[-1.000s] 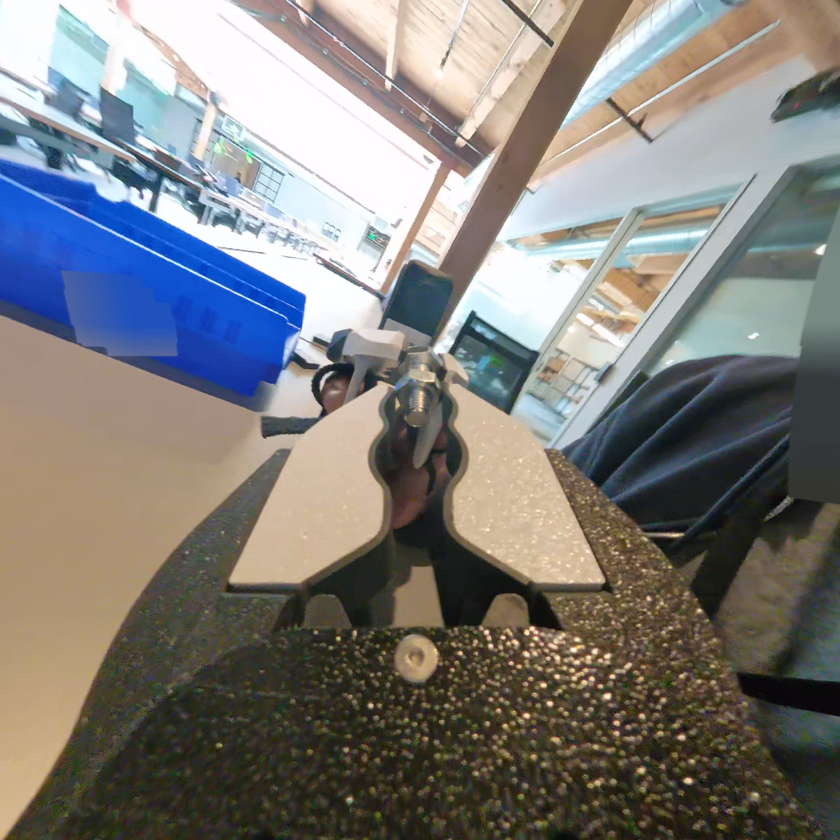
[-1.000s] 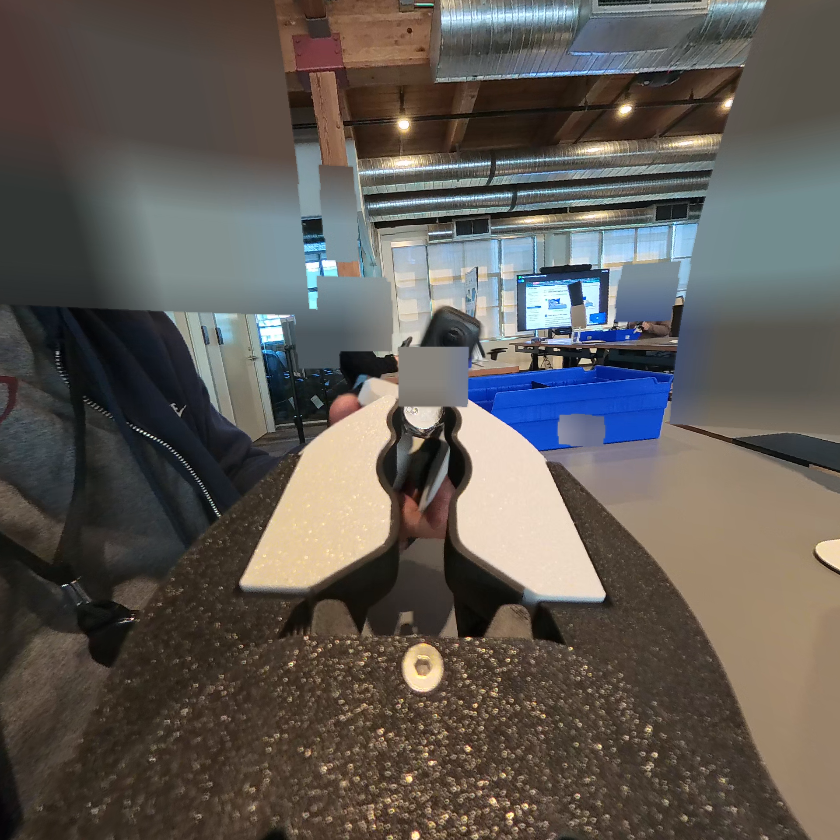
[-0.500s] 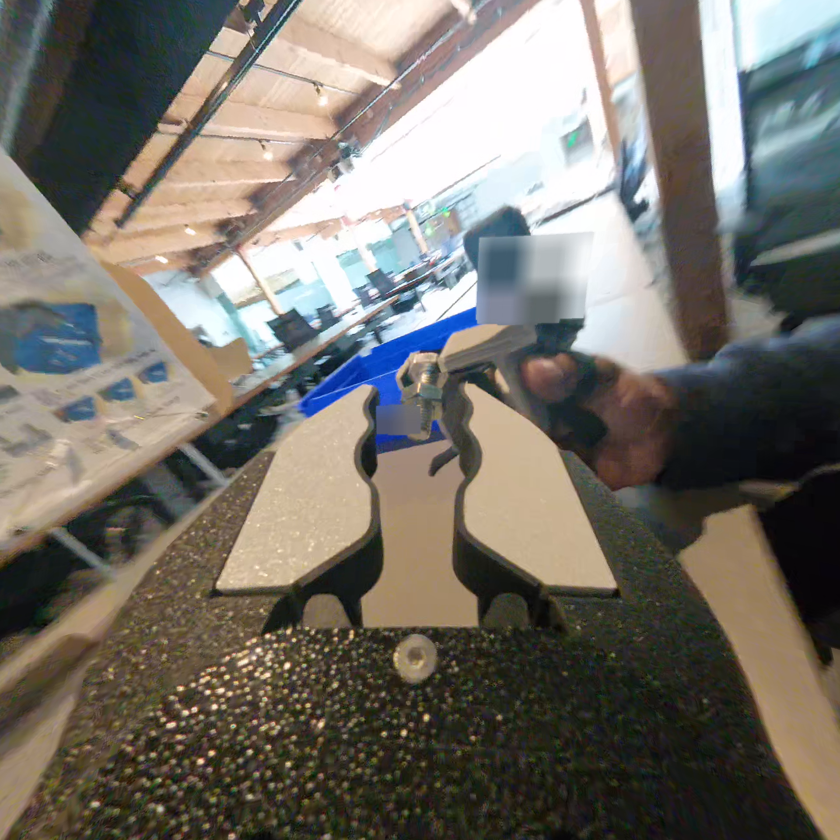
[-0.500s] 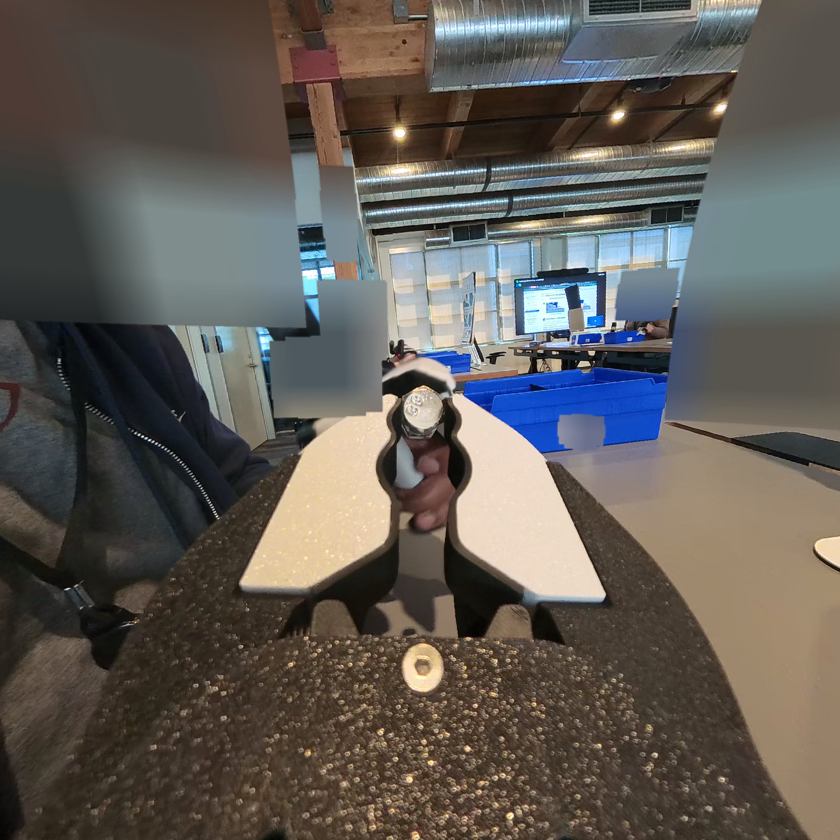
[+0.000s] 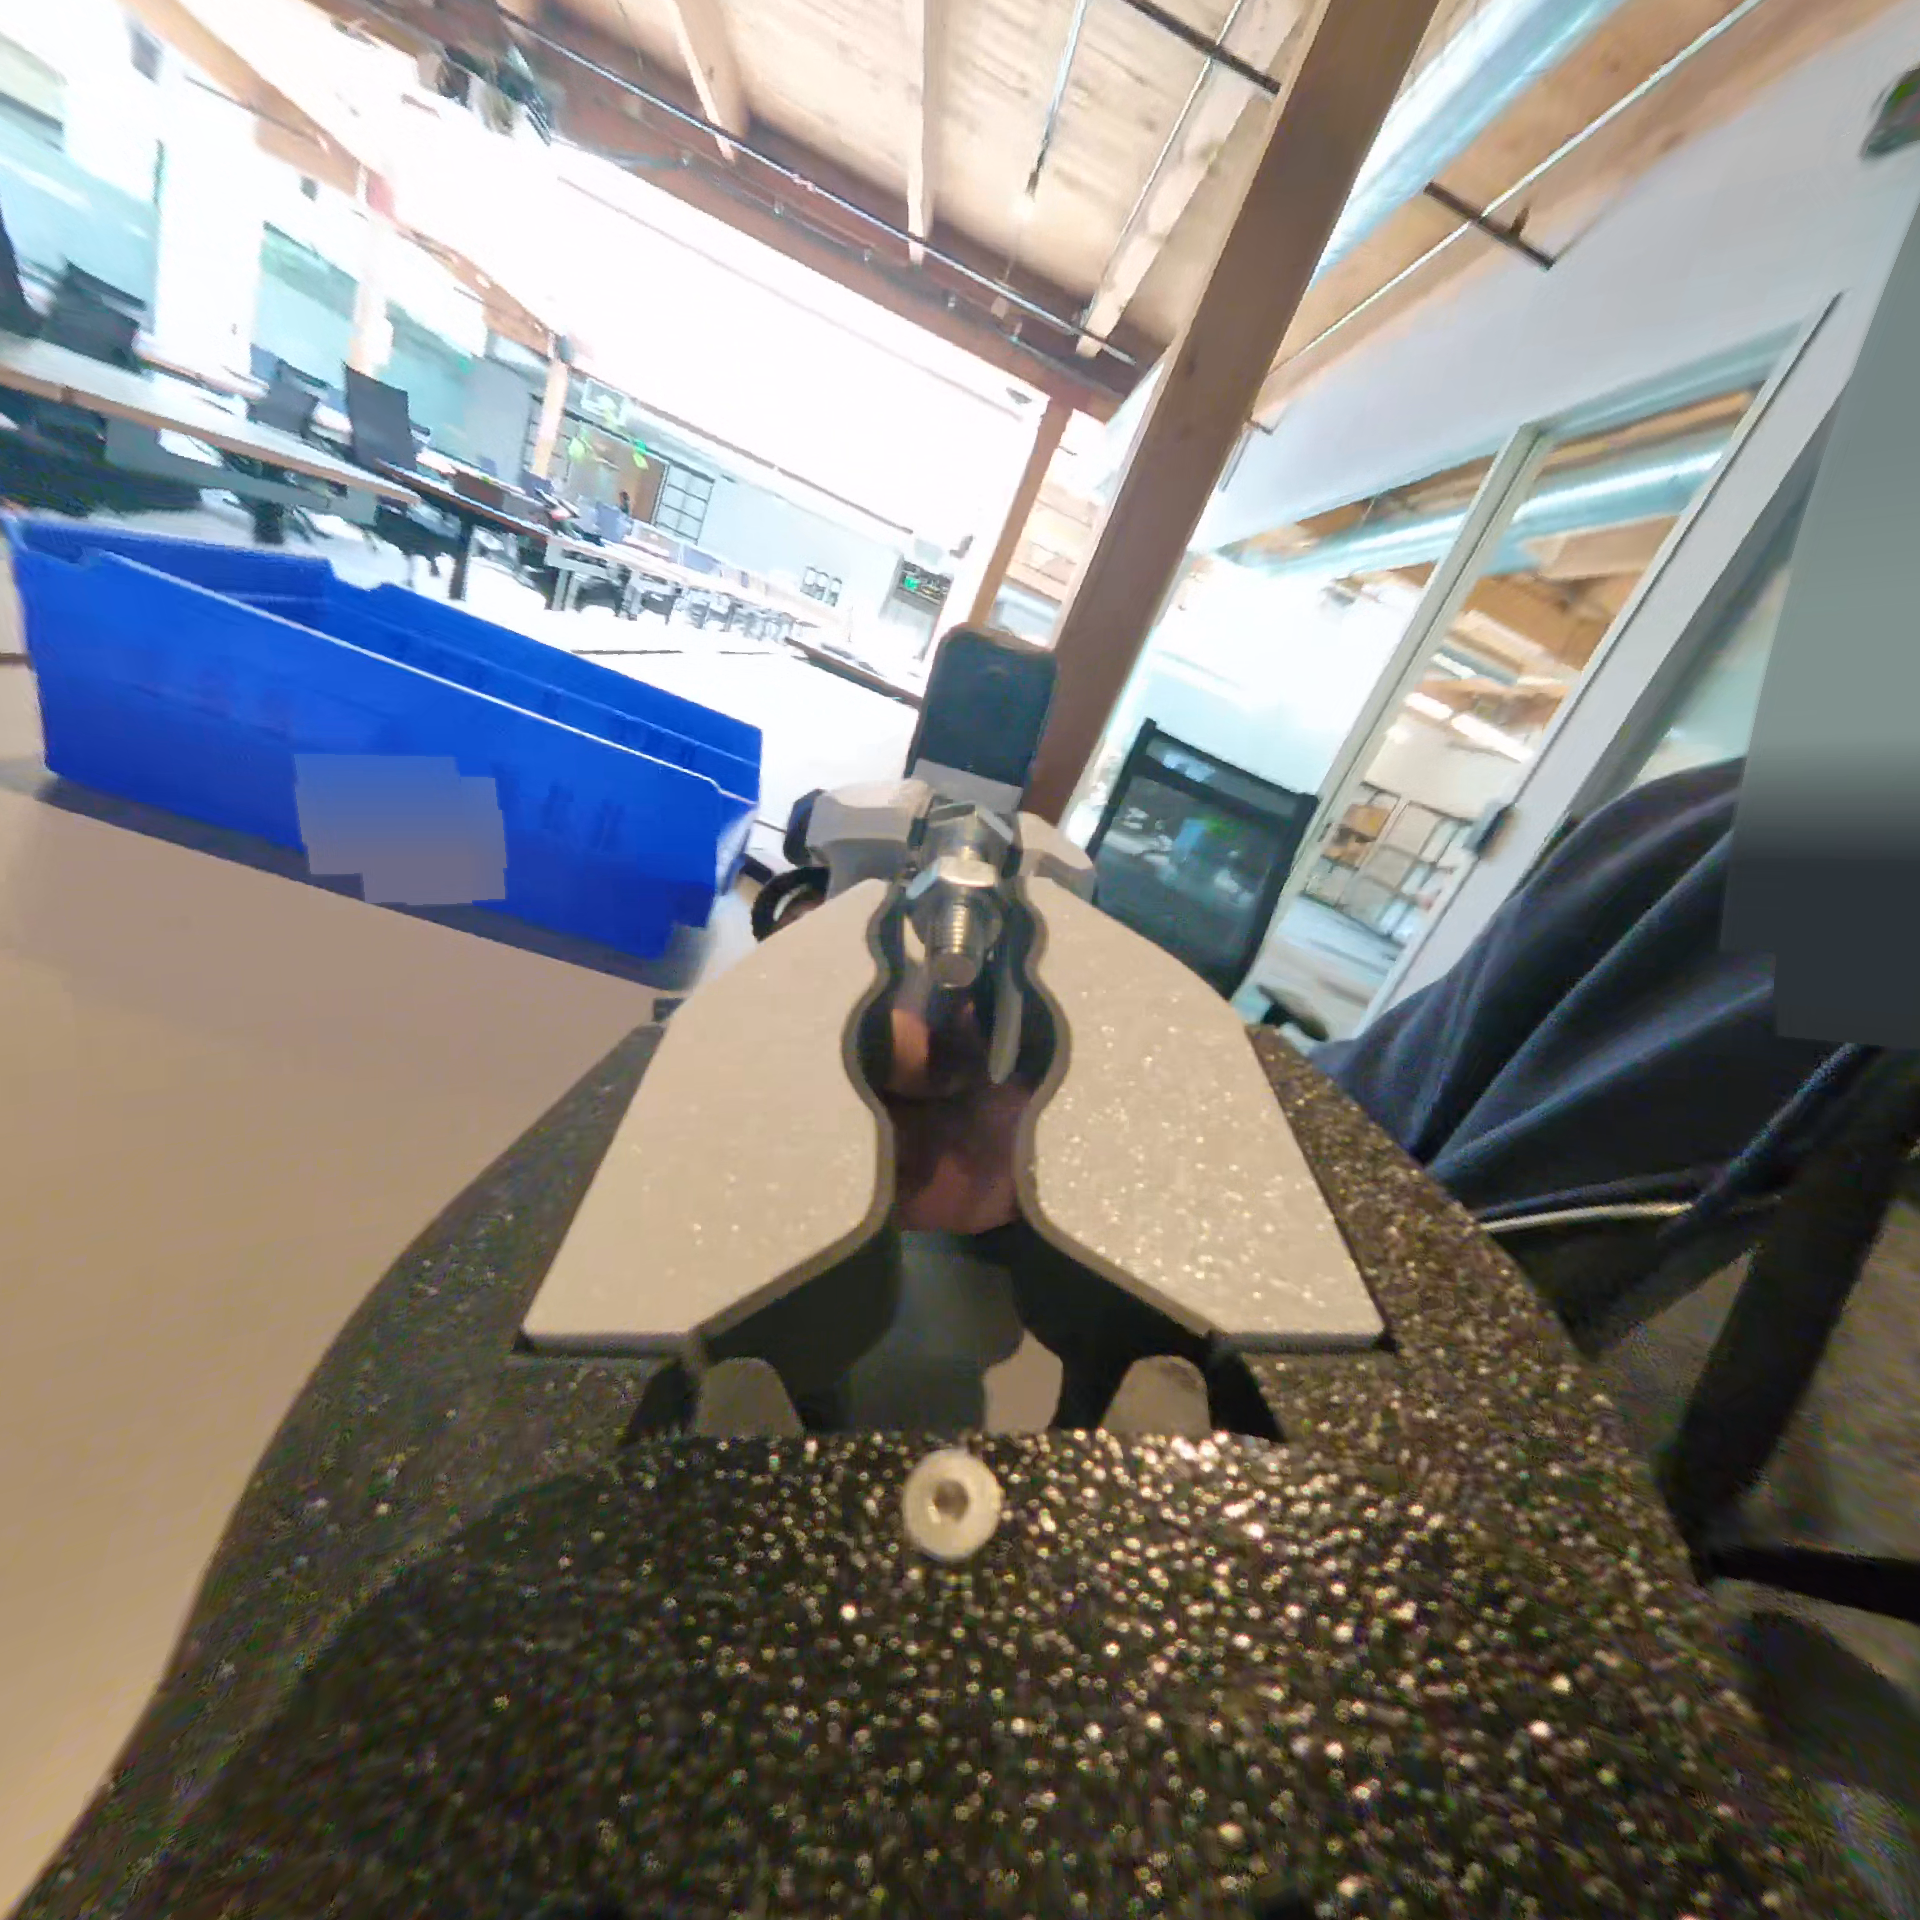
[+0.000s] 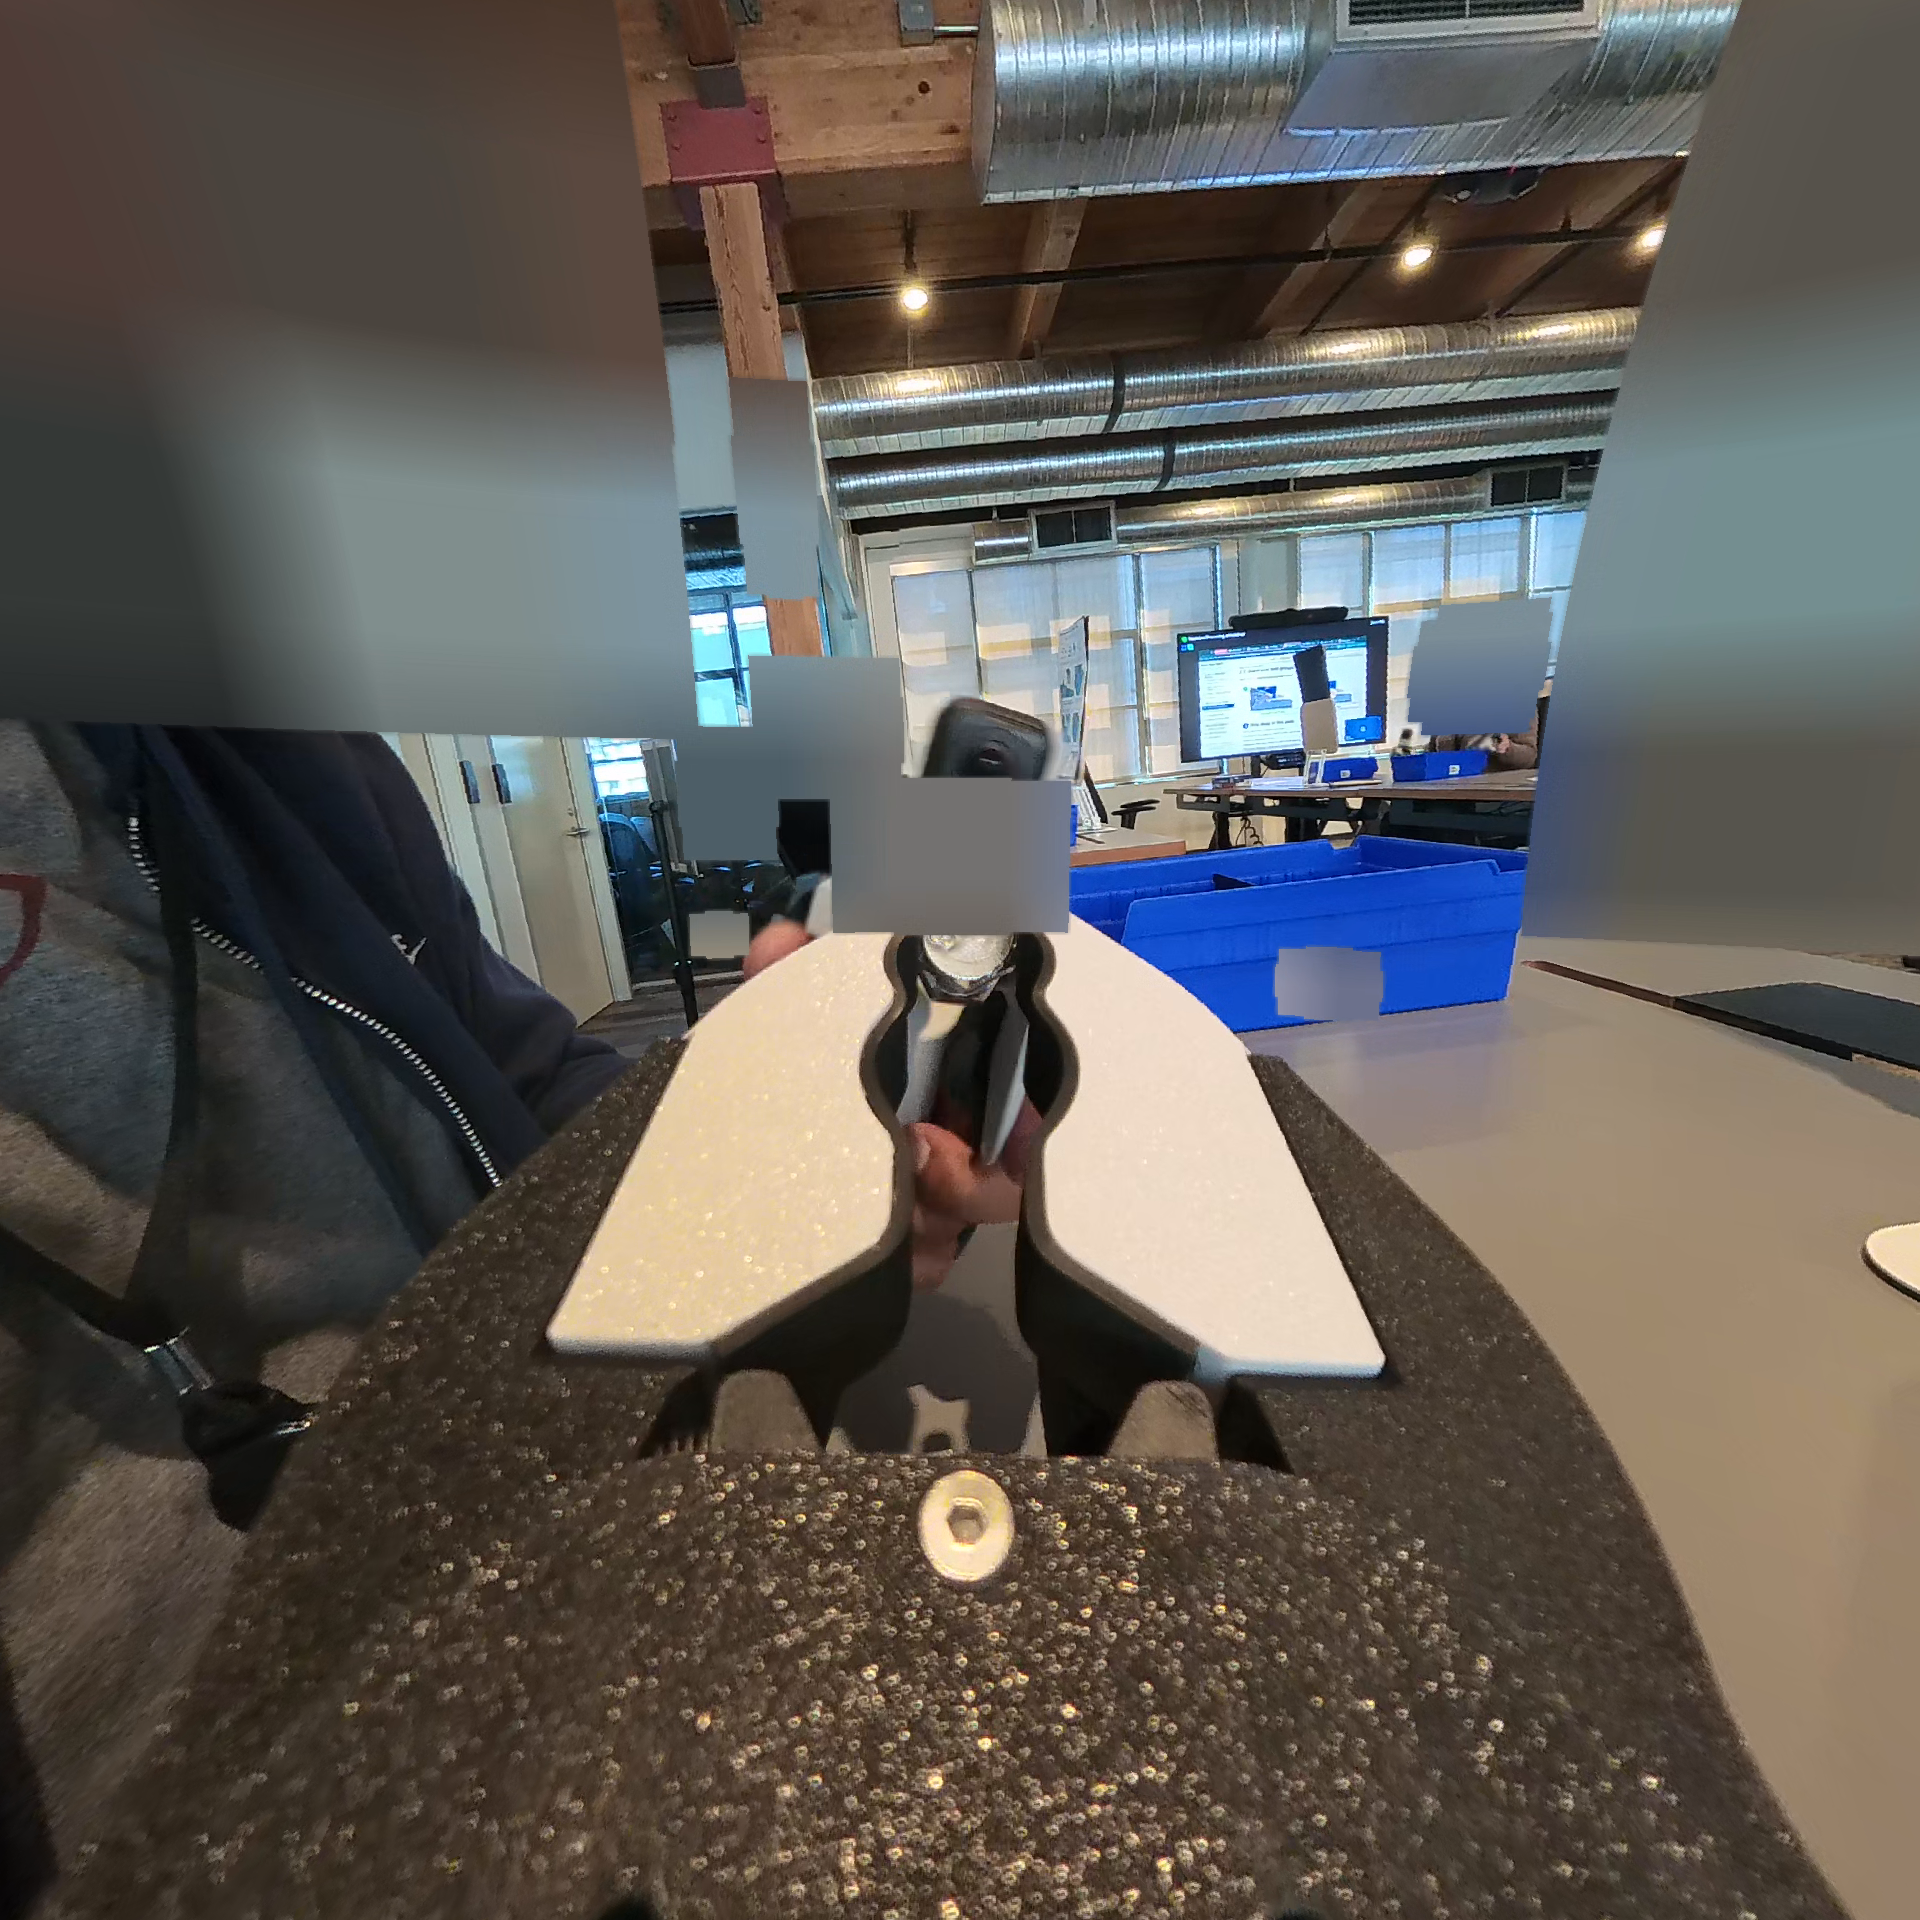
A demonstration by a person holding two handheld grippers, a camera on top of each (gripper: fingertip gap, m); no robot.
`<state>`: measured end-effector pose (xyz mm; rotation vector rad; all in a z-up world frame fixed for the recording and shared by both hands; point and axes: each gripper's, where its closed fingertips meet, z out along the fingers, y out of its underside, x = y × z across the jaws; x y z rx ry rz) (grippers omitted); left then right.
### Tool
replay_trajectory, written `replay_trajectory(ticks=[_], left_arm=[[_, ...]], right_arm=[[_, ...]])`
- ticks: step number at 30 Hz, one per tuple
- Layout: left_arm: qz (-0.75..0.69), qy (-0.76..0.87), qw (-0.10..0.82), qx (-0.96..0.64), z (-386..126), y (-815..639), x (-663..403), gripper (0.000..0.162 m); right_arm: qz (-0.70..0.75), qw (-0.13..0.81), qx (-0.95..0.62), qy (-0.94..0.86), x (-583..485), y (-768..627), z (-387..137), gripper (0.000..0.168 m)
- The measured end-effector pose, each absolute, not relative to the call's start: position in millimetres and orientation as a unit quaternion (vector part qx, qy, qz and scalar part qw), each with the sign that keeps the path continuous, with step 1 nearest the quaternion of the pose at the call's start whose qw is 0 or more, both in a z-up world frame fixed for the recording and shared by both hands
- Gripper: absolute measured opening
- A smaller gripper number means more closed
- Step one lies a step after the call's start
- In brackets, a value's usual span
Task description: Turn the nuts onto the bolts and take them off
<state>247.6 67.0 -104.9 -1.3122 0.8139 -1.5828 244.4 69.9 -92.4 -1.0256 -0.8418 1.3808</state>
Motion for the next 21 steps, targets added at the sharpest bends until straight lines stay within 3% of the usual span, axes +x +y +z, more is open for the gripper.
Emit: replay_trajectory(ticks=[4, 9, 11, 15, 21], left_arm=[[-0.538, 0.384, 0.539, -0.521, -105.8, 68.5, 247.8, 0.018], [-0.237, 0.495, 0.711, -0.439, -105.6, 70.9, 247.1, 0.018], [-0.161, 0.511, 0.735, -0.415, -105.4, 71.3, 247.2, 0.019], [-0.306, 0.448, 0.708, -0.452, -94.4, 70.4, 243.1, 0.028], [-0.554, 0.348, 0.552, -0.516, -93.6, 76.2, 236.0, 0.031]], right_arm=[[0.591, 0.575, -0.439, -0.357, 244.5, 70.4, -92.6, 0.016], [0.591, 0.576, -0.438, -0.357, 244.6, 70.0, -92.3, 0.016], [0.592, 0.576, -0.437, -0.357, 244.8, 70.0, -92.1, 0.016], [0.592, 0.576, -0.437, -0.355, 245.4, 70.5, -92.0, 0.016], [0.592, 0.576, -0.438, -0.355, 245.2, 70.7, -92.1, 0.016]])
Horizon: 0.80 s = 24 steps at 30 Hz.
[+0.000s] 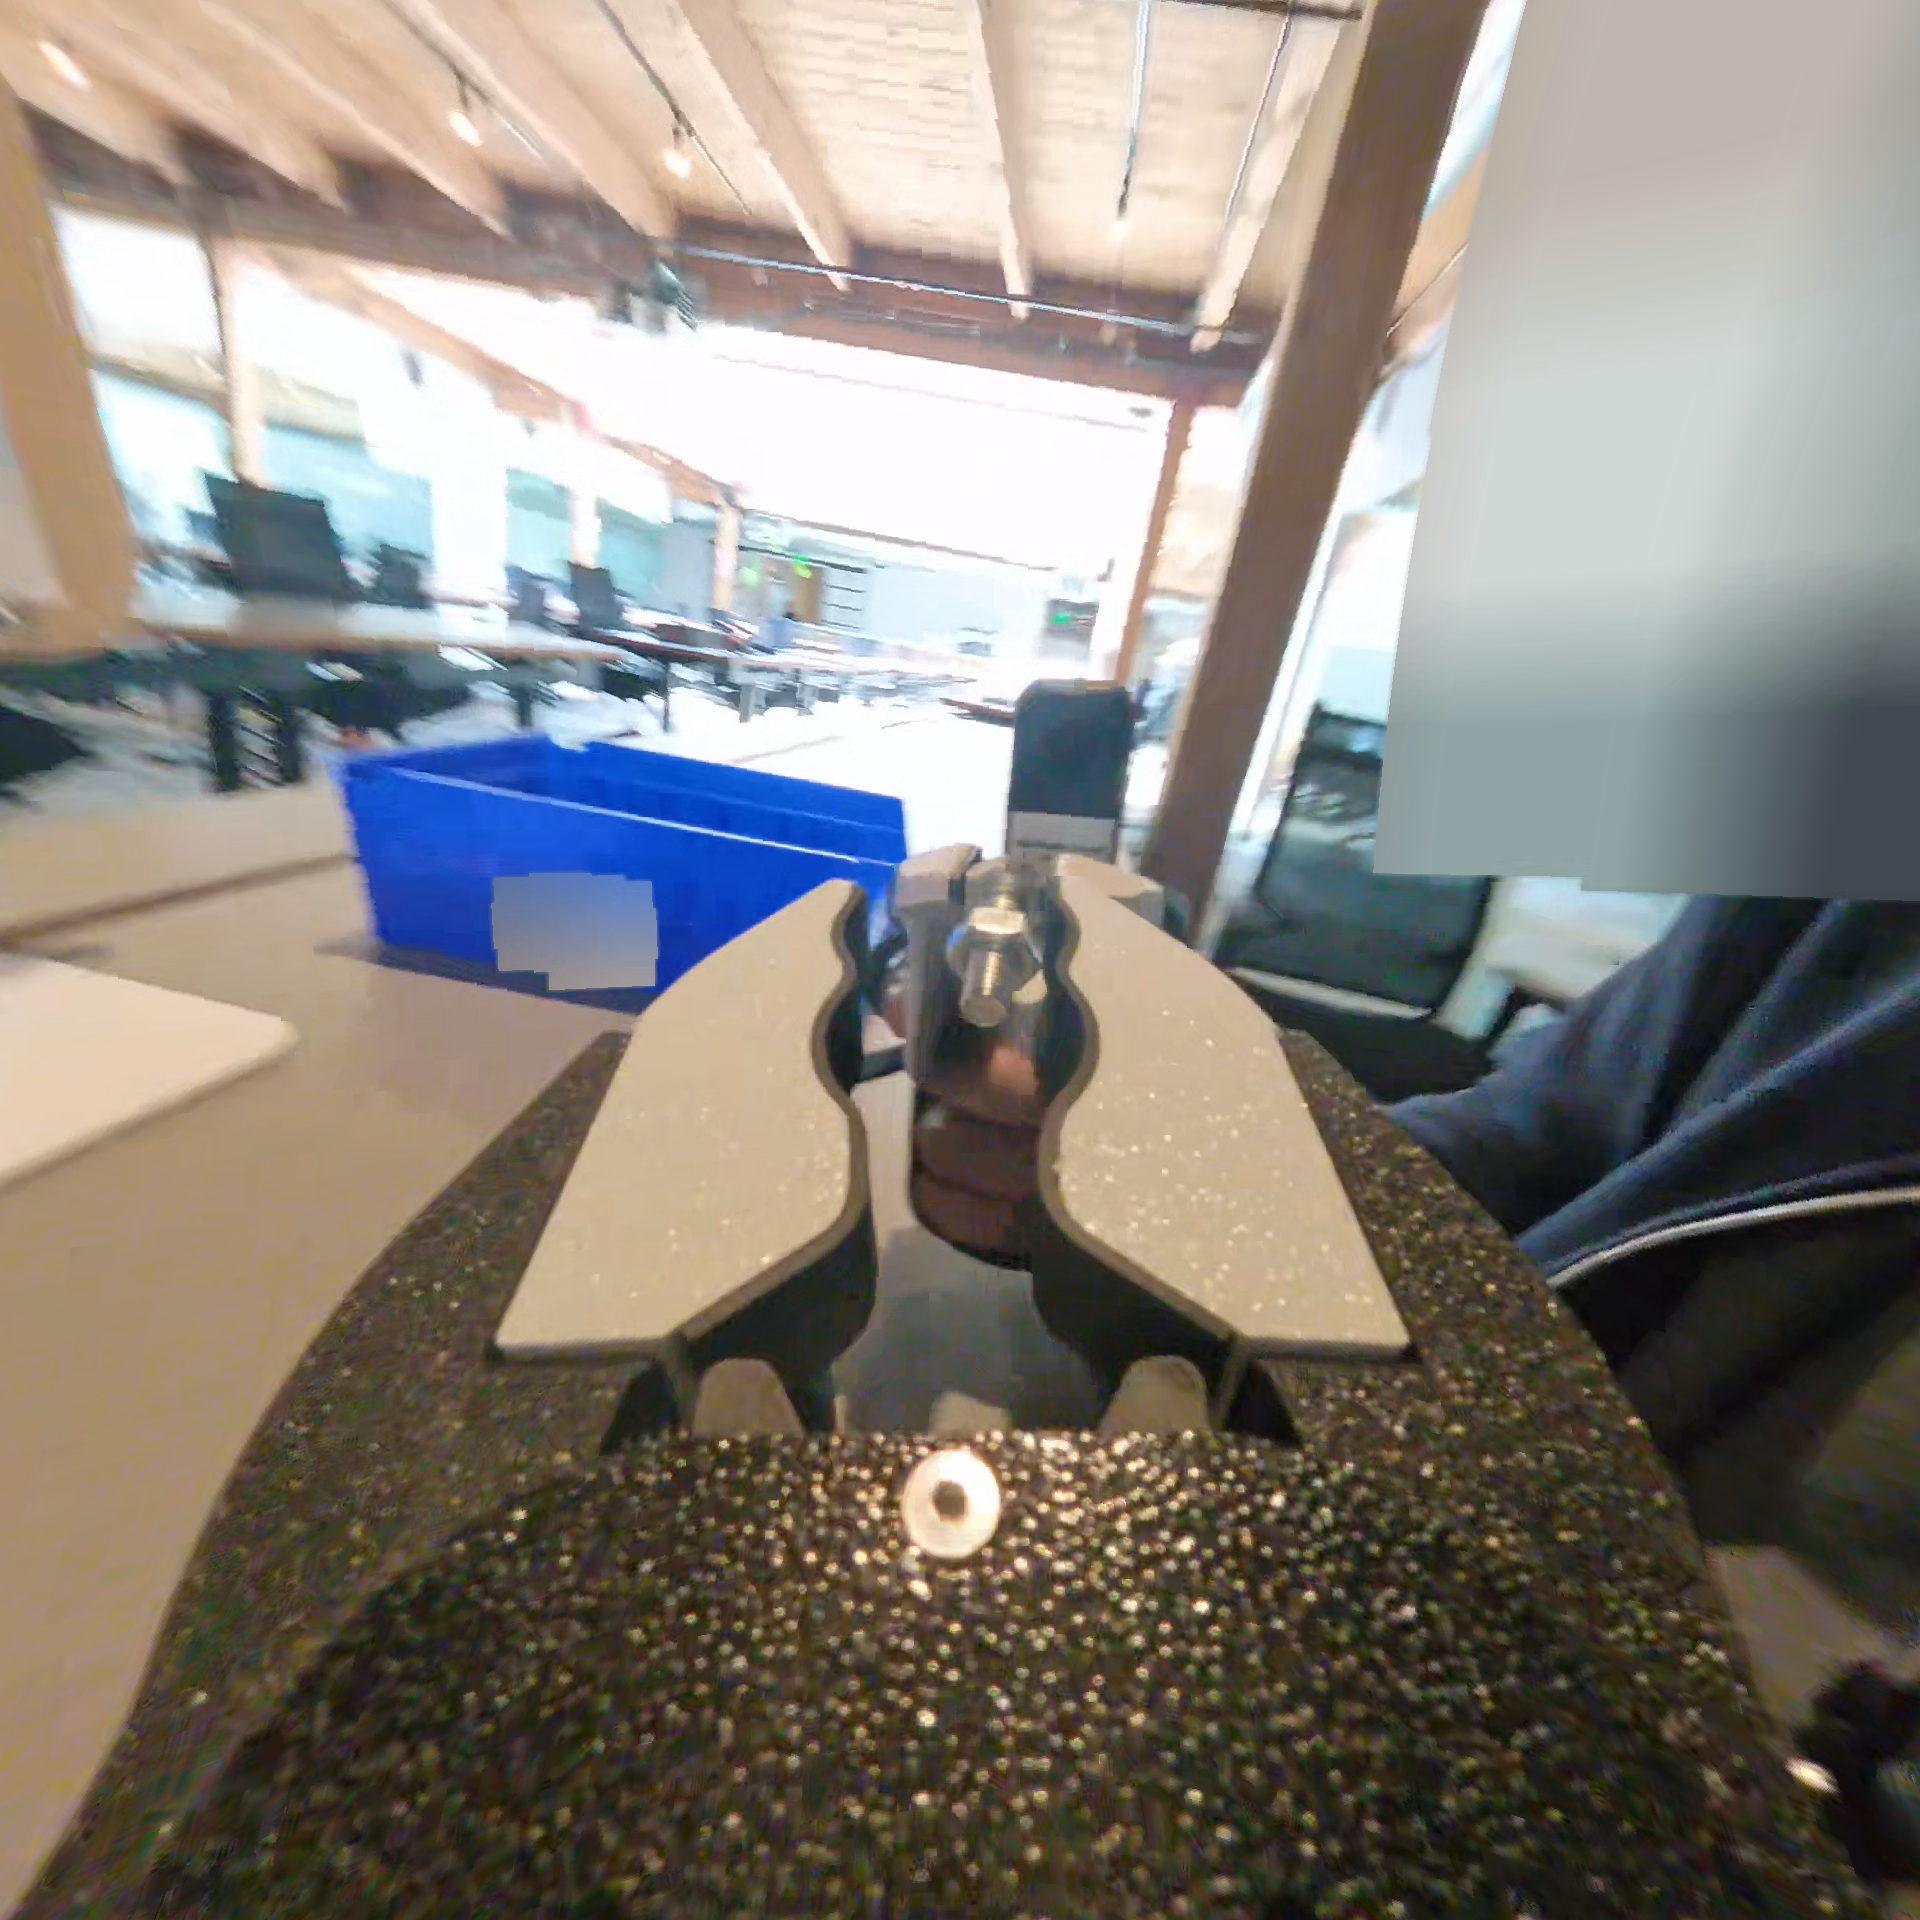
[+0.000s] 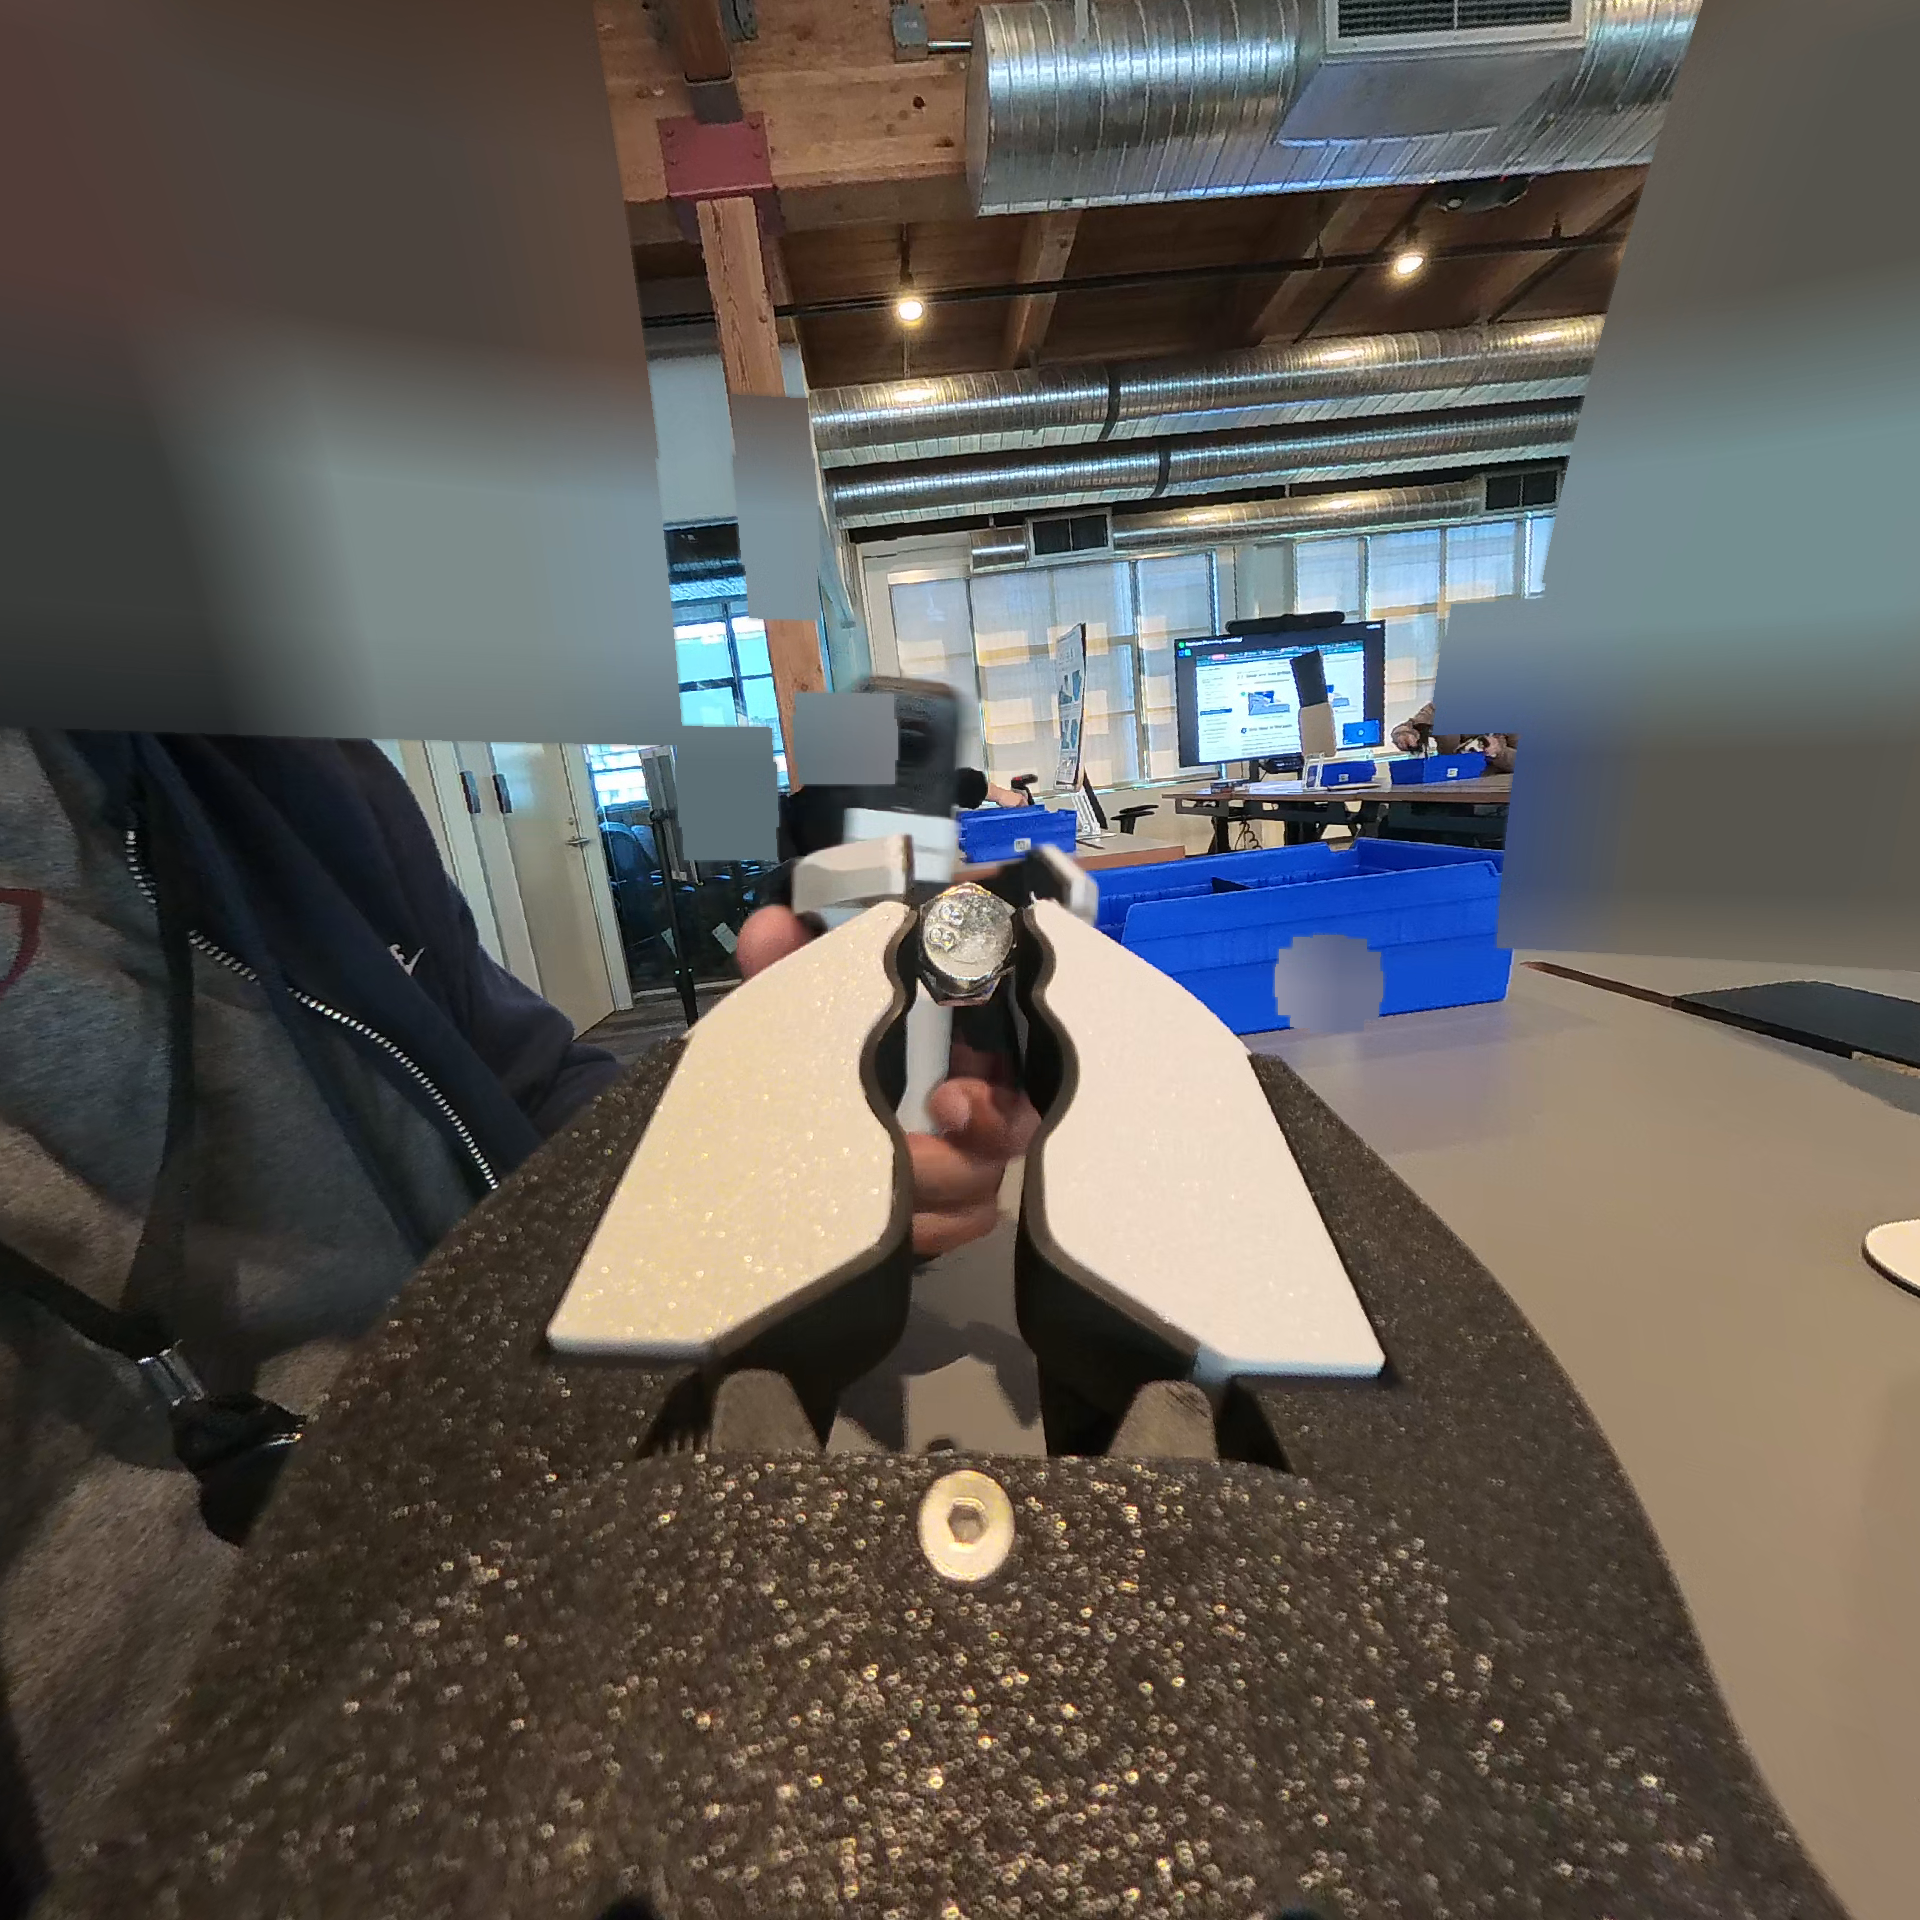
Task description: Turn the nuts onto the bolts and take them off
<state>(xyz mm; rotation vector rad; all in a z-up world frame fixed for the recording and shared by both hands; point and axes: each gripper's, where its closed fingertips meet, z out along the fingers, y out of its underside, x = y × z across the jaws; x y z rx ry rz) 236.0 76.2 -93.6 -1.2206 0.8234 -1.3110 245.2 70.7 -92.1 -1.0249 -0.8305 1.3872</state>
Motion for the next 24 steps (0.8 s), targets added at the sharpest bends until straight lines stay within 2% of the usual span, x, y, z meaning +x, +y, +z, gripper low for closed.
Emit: replay_trajectory(ticks=[5, 9, 10, 14, 18, 20, 22, 24], left_arm=[[-0.645, 0.319, 0.456, -0.524, -100.2, 69.8, 242.4, 0.031], [-0.646, 0.327, 0.443, -0.528, -105.2, 66.9, 247.4, 0.025], [-0.633, 0.335, 0.455, -0.529, -106.3, 66.7, 248.1, 0.018], [-0.53, 0.389, 0.545, -0.52, -107.6, 69.0, 248.2, 0.017], [-0.304, 0.473, 0.681, -0.469, -107.7, 72.0, 247.9, 0.017], [-0.215, 0.494, 0.716, -0.444, -106.8, 73.1, 247.6, 0.018], [-0.214, 0.487, 0.723, -0.441, -104.2, 72.1, 247.7, 0.021], [-0.282, 0.459, 0.711, -0.451, -98.5, 70.4, 245.7, 0.025]], right_arm=[[0.593, 0.575, -0.438, -0.355, 244.9, 70.8, -92.4, 0.016], [0.593, 0.573, -0.439, -0.356, 244.1, 70.5, -92.8, 0.016], [0.594, 0.573, -0.439, -0.356, 244.1, 70.3, -92.7, 0.016], [0.594, 0.573, -0.44, -0.354, 244.2, 70.9, -93.0, 0.016], [0.594, 0.574, -0.44, -0.352, 244.8, 71.1, -92.7, 0.016], [0.595, 0.574, -0.439, -0.351, 245.1, 71.3, -92.4, 0.016], [0.596, 0.574, -0.439, -0.35, 245.7, 71.7, -92.3, 0.016], [0.596, 0.575, -0.439, -0.349, 246.0, 71.8, -92.2, 0.016]])
